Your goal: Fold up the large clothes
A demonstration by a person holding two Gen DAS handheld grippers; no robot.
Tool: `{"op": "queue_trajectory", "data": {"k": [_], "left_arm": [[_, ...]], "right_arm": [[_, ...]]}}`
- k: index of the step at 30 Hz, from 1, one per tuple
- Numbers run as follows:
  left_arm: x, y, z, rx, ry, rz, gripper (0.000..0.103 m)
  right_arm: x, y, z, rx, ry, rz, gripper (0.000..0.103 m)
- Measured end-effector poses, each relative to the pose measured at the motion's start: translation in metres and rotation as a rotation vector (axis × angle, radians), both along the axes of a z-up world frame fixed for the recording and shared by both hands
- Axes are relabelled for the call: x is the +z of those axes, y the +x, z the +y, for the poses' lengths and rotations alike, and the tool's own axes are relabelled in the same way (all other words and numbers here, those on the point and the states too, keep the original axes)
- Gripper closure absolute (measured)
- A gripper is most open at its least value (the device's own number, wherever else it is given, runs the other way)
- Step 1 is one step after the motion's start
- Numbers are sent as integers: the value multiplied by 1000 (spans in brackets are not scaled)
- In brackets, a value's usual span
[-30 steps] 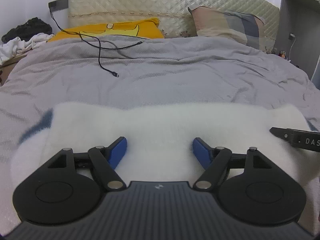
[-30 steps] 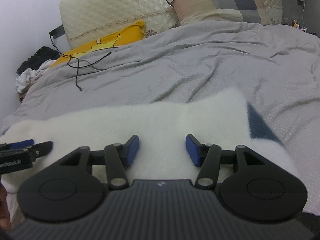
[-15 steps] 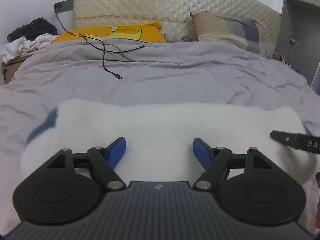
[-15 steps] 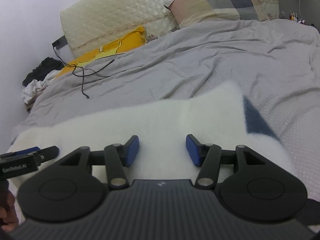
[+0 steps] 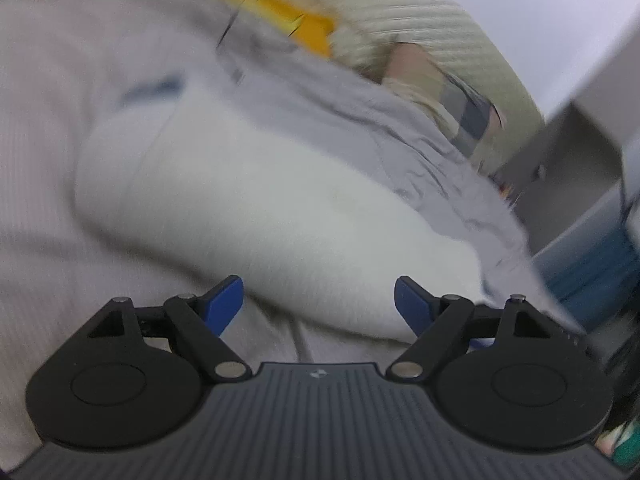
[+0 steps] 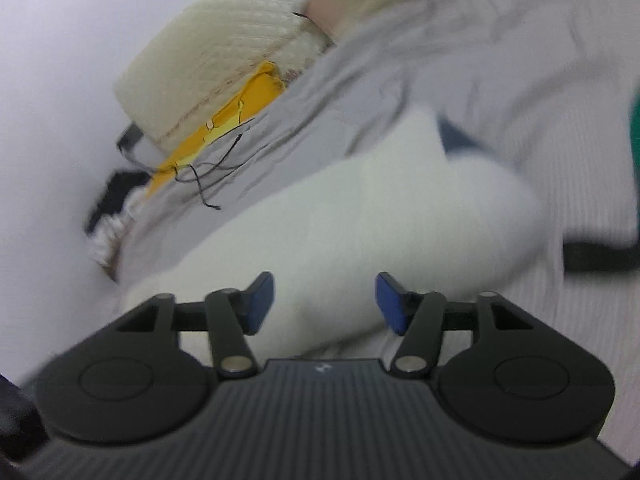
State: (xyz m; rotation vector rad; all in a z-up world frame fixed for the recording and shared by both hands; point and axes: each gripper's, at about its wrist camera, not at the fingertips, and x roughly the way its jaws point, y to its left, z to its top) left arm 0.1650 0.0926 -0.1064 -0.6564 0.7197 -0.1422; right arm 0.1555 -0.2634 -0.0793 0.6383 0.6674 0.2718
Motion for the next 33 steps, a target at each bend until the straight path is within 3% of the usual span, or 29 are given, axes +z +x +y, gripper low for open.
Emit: {"op": "queue_trajectory", "data": {"k": [1,2,5,8,12,17,22,24,26,29,33], "left_arm": [[-9,3,9,16,-84,33,17],[-18,7,19,29,-174,56,17],[-51,15,42,117,-443,135,17],[-74,21,48,174,-580,170,17],[-90,27,53,246,-612,186,17],[-90,33,61,321,-586,118,18],[-77,33,54,329,-460,85,45],[-64,30,51,325,-411,53,48],[-56,26,48,316,-412,47,49],[-50,21,53,285,-438,56,48],[-53,11,56,249,-506,92,34]], "right_arm": [[-5,-2,-4,-5,63,25,18],[-12,-3,-8,-8,136,51,14],[-32,1,-16,-6,330,127,12],[-49,12,-13,8,437,180,12],[-65,29,-1,-3,488,218,12],[-76,55,12,-34,504,241,11],[-74,56,1,-145,538,201,12],[-71,54,0,-170,530,180,12],[-63,50,0,-191,481,150,12],[-56,47,-6,-188,520,131,12],[-47,48,-11,-156,552,74,12]]}}
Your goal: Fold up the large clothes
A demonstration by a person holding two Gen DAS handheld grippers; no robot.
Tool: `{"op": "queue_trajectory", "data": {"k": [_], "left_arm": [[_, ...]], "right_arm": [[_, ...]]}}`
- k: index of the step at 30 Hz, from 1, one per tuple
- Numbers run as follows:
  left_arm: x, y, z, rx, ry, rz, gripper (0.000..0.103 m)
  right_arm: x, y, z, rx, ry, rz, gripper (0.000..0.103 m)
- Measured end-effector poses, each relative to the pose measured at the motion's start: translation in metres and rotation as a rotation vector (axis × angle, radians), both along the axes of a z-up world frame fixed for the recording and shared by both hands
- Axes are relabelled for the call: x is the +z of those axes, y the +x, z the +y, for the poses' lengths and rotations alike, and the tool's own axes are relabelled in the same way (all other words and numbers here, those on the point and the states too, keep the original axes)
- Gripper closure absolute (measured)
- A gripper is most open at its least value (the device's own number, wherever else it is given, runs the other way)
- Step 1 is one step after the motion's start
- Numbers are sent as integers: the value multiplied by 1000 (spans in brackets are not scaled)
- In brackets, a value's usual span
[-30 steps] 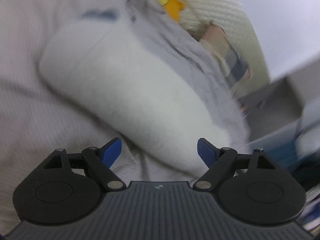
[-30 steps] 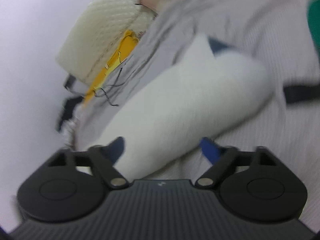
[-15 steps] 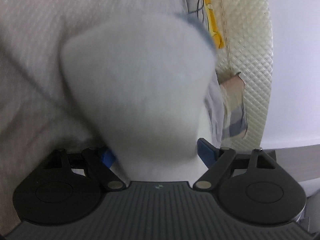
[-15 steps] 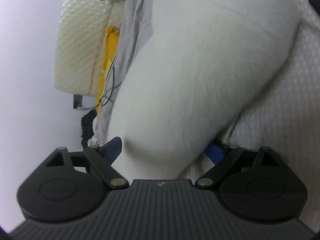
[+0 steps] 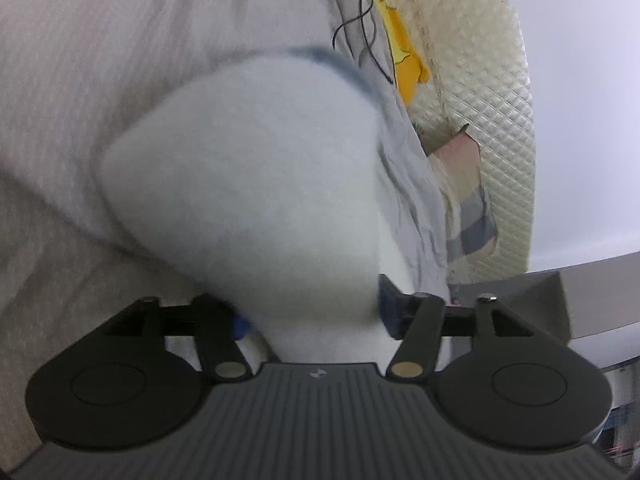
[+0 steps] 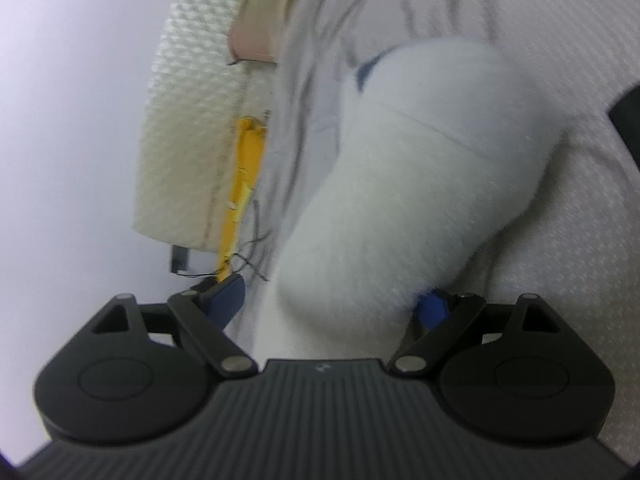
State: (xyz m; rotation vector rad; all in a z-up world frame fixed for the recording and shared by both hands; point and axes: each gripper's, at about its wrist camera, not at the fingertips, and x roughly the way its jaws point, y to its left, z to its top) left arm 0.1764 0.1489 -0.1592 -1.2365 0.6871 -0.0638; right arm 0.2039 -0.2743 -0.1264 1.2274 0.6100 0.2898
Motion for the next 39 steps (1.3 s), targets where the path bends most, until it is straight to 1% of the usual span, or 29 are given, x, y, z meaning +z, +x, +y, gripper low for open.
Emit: {"op": "queue_trajectory", "data": {"k": [3,7,9,11,13,15,17,19,21,22,25,26,27,28,29,30,31,32,33,34,35,36,37,39], "left_arm": [[6,-3,-8,-60,-22,-28,26],[12,-3,-34,-220,-95,-107,20],[10,3,-47,-260,-97,-99,19],[1,15,-57,-286,-104,-59,19],[-8,19,-58,-242,-108,-18,19],[-16,20,-49,-187,-124,0,19],[-22,13,-36,-117,-167,9,20],[-26,-2,-23,-20,-226,5,20],[-27,-13,-16,38,-235,0,20],[-25,-15,-15,51,-217,-4,20],[-9,-18,-17,72,-79,-19,20],[-7,-17,-19,68,-62,-24,21],[-5,-18,-20,70,-41,-25,27],[-3,-20,-21,69,-4,-11,36],[-4,-16,-22,67,28,-2,38],[-2,-18,-24,66,48,-8,43],[0,-19,-26,68,58,-13,47],[4,-20,-27,69,67,-18,48],[9,-14,-22,65,85,-21,51],[13,-16,-19,57,116,-30,53],[17,-8,-18,48,149,-41,54],[21,-11,-22,39,172,-51,54],[21,-14,-20,33,169,-61,54],[21,-19,-14,21,144,-80,54]], "right_arm": [[4,2,0,14,13,-58,11],[16,7,0,50,2,-126,11],[16,9,-1,51,-8,-127,11],[11,9,-2,42,-2,-105,11],[3,9,-5,34,8,-64,11],[-3,9,-6,25,11,-14,12],[-12,9,-7,13,37,28,12],[-19,9,-8,-9,36,82,12],[-23,9,-9,-31,23,104,13],[-24,9,-10,-43,20,106,13],[-19,14,-13,-66,-3,75,12],[-18,15,-12,-65,-10,70,13],[-18,17,-11,-63,-22,65,14],[-18,19,-11,-64,-40,64,19],[-20,20,-10,-65,-58,65,20],[-22,21,-11,-67,-62,66,22],[-24,21,-11,-70,-63,72,27],[-24,21,-11,-72,-65,77,29],[-23,22,-11,-68,-75,79,34],[-21,20,-12,-64,-90,75,40],[-18,19,-11,-59,-108,70,42],[-15,16,-12,-54,-123,63,47],[-13,12,-13,-53,-133,57,50],[-5,4,-14,-56,-144,31,52]]}}
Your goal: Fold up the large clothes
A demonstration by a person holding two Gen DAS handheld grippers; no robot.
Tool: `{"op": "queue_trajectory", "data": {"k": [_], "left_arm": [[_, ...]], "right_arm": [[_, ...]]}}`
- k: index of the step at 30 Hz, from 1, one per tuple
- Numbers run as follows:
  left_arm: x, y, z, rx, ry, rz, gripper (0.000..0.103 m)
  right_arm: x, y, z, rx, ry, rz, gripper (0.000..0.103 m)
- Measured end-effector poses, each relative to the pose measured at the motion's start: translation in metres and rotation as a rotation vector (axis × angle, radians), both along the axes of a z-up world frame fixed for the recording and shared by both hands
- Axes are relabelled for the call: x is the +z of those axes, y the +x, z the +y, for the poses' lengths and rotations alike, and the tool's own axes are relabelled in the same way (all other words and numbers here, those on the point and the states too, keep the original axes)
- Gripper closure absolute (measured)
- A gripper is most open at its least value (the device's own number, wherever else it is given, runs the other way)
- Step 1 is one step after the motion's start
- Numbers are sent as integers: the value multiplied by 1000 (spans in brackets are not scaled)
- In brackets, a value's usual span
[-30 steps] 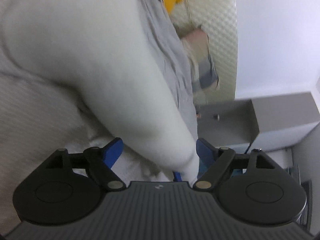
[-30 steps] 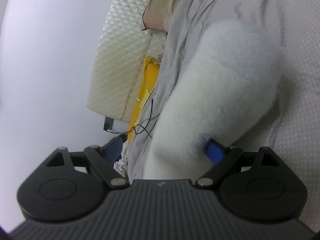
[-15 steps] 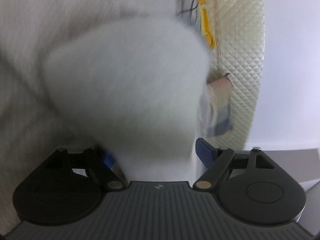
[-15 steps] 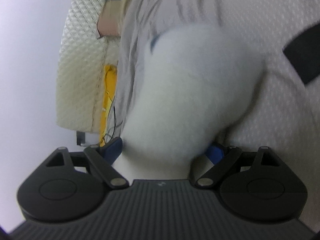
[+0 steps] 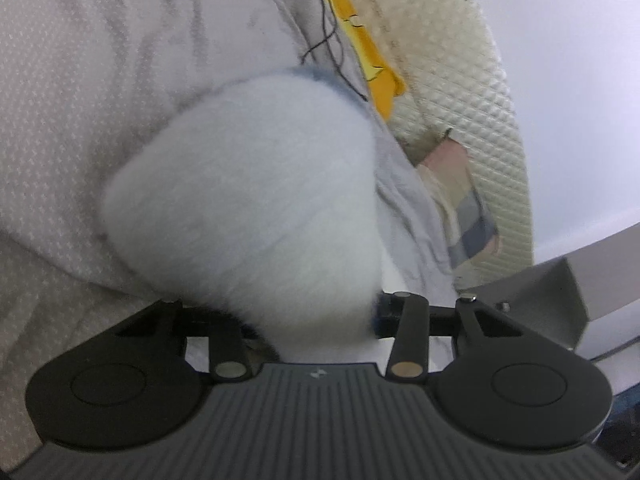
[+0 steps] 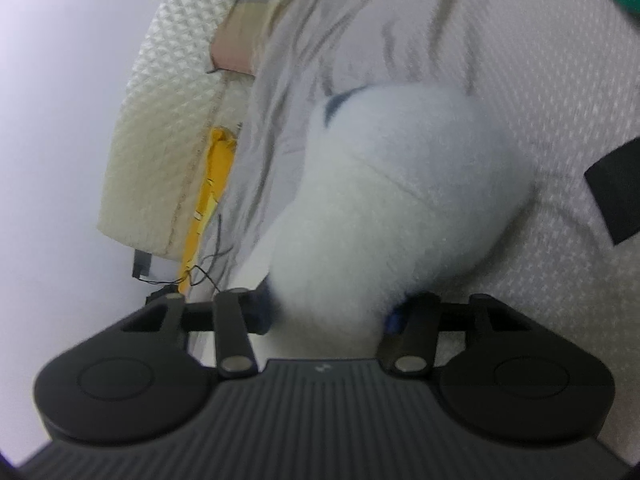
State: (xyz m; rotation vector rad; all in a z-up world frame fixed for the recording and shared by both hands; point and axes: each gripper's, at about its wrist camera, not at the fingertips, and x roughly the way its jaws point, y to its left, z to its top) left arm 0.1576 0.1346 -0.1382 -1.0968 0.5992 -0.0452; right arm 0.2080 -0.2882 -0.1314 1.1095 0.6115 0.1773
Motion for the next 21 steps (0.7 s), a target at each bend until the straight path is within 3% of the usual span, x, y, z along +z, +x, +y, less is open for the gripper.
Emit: {"op": "queue_trajectory", "data": {"k": [6,10,16,21], "left_arm": [[19,-31,8,-40,-36,-21,54],[38,-49,8,-68,-41,-78,54],[73,-53,-10,-147,-20,-117,54],[103,-26,-39,-238,-17,-129,54]], "right_arm": [[38,-29,1,33,-74,-144,53],[58,-46,-4,47,-77,-214,53],[79,-65,-29,32,-44,-238,53],[107,-62,-58,-6,-49,-245,53]]}}
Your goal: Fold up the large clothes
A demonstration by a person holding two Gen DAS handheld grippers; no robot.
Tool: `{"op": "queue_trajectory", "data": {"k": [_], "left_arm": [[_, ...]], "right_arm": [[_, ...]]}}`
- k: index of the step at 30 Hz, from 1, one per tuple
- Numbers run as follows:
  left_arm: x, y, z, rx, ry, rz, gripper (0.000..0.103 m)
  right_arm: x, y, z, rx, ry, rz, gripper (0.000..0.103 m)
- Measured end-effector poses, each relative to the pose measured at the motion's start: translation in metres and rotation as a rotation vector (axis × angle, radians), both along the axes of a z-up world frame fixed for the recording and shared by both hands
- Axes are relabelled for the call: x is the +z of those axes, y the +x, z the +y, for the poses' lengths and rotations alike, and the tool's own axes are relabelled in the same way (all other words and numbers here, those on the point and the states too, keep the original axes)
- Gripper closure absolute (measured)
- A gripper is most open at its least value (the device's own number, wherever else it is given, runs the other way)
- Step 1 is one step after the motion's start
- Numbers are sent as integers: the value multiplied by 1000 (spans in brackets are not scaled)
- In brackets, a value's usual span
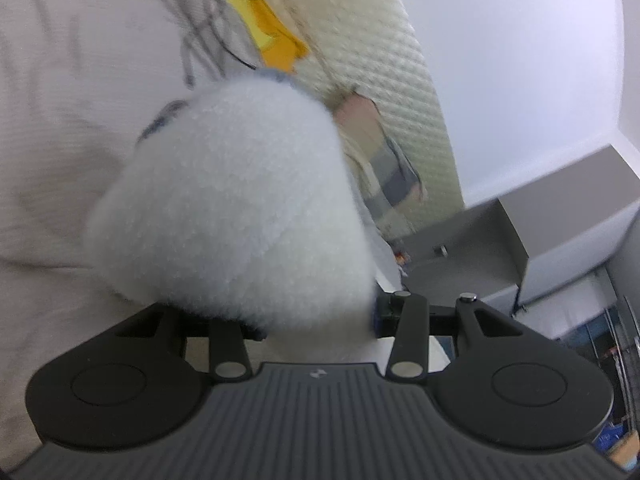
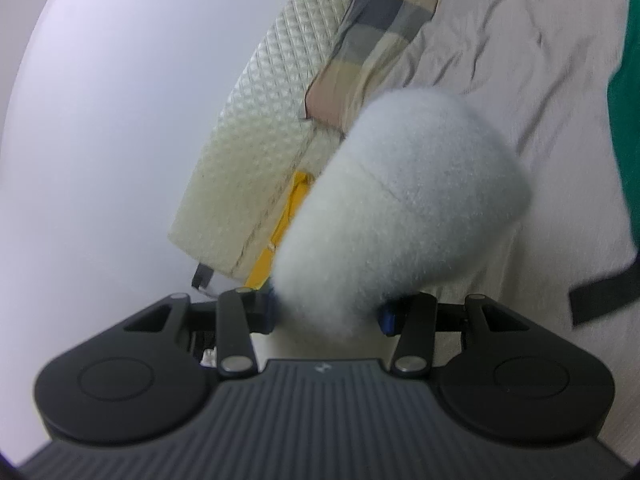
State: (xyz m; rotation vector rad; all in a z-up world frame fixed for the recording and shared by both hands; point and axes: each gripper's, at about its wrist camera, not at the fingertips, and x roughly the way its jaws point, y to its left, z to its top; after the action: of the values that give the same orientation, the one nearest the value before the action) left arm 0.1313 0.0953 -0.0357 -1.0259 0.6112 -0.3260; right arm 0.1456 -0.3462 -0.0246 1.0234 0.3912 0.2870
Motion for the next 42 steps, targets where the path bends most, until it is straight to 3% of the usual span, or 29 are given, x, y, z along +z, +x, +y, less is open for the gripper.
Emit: {"op": "queue_trajectory", "data": {"k": [5,10,16,20,25,29,32,33,35,38,42], "left_arm": [[36,54,-43,-63,-9,-13,54],[65,130,-97,-100,17,-70,54],[66,232,-166,-164,1,-112,54],[44,293,-214,-187,15,-131,54],[-7,356,-261,-216,55,-117,54],[-68,380,-281,-243,111,-59,54],[-112,390,-285,-273,152,-21,54],[-119,393,-286,-289,162,-50,53],[-124,391,-289,-309,204,-110,52],[-135,391,-286,-312,168,-109,50],[-138,392,-284,-335,182,-106,50]], "right_arm": [[35,18,-36,-54,-20,-62,53],[58,62,-79,-93,-18,-110,53],[64,125,-138,-138,-49,-178,53],[51,167,-174,-179,-63,-189,53],[13,211,-209,-229,-64,-158,53],[-38,235,-227,-229,-73,-106,53],[-89,237,-230,-219,-38,-11,53],[-105,236,-231,-220,-23,10,53],[-129,229,-237,-219,42,-36,53],[-138,224,-238,-218,69,-60,51],[-141,224,-237,-227,79,-40,47]]}}
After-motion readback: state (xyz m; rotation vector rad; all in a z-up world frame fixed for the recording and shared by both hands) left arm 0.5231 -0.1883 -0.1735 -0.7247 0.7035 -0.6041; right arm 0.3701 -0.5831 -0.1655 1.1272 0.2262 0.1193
